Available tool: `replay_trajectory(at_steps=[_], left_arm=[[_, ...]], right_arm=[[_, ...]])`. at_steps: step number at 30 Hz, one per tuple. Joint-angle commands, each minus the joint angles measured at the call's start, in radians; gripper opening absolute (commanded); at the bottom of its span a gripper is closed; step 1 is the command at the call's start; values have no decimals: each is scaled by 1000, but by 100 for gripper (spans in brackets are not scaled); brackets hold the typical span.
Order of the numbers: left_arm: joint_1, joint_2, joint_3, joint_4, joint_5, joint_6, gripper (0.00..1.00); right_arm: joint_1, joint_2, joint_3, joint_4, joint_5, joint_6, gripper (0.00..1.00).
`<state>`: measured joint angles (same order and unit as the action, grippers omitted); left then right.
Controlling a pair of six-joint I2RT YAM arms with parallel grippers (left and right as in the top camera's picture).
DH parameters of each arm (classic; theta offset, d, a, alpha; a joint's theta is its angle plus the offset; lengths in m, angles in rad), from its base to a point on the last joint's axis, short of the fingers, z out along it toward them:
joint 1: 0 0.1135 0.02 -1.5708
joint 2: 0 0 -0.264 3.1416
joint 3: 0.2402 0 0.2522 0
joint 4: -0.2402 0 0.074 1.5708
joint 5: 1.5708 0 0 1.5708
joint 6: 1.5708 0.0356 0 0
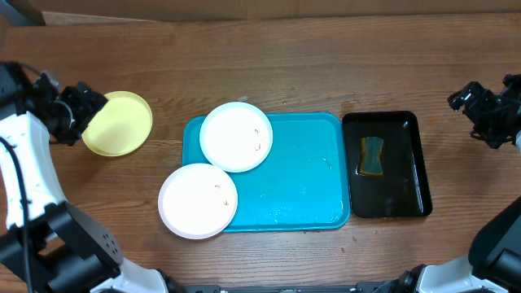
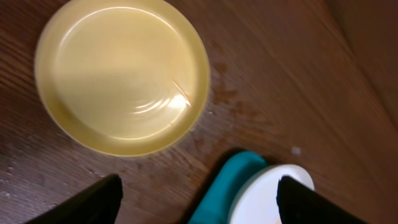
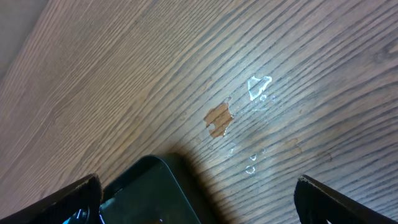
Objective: Clean dirty plates on tray and stack at the side
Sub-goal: 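Move left gripper to the upper white plate and grasp its edge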
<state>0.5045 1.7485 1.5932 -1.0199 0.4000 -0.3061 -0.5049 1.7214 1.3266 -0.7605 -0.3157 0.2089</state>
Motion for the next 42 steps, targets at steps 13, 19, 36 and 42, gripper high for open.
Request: replay_trajectory(at_steps=[13, 19, 36, 42], left_arm=[[-540, -3, -254, 5, -310, 81, 58], [-597, -3, -298, 100, -389, 14, 54], [-597, -2, -452, 346, -380, 14, 44], [-599, -2, -497, 420, -373, 14, 39]], right_arm=[[-3, -10, 17, 4, -7, 1, 100], [-3, -10, 17, 4, -7, 1, 100], [-3, -10, 17, 4, -7, 2, 100], [-3, -10, 17, 4, -7, 1, 100]])
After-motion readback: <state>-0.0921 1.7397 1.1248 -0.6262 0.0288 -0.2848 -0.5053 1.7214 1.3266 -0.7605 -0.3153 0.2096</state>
